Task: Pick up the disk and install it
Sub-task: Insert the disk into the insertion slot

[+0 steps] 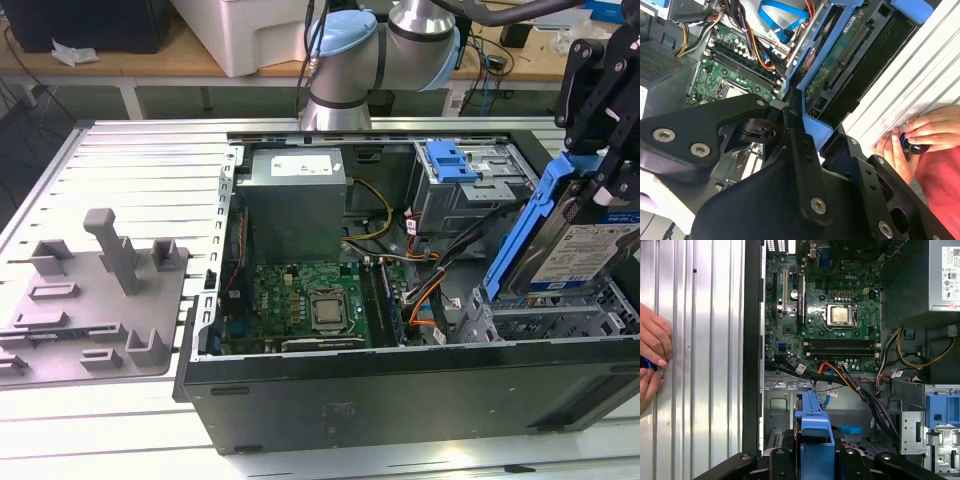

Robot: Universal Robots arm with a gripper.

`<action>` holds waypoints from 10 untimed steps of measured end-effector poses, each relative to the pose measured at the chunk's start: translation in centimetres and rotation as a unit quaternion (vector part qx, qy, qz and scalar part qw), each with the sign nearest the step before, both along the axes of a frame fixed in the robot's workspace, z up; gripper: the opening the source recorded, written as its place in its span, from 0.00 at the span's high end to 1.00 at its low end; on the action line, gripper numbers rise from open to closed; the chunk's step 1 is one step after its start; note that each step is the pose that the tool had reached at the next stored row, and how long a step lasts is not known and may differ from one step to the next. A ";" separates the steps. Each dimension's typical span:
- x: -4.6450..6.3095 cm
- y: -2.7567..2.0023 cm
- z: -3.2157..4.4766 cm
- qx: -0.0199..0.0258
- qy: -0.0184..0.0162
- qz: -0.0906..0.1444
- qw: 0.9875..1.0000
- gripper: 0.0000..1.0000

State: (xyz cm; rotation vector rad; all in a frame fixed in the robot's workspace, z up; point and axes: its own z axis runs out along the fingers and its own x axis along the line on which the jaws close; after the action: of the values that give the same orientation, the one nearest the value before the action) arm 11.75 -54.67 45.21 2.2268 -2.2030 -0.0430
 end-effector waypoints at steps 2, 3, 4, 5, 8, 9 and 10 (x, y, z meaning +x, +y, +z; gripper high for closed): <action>0.0 0.00 -0.06 0.000 0.000 0.000 1.000 0.63; 0.0 0.00 -0.08 0.000 0.000 0.000 1.000 0.63; 0.0 0.00 -0.10 0.000 0.000 0.000 1.000 0.63; 0.0 0.00 -0.12 0.000 0.000 0.000 1.000 0.63; 0.0 0.00 -0.21 0.000 0.000 0.000 1.000 0.63; 0.0 0.00 -0.25 0.000 0.000 0.000 1.000 0.63; 0.0 0.00 -0.27 0.000 0.000 0.000 1.000 0.63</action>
State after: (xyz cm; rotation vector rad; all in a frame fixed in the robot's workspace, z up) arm 11.78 -54.67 44.94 2.2268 -2.2029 -0.0430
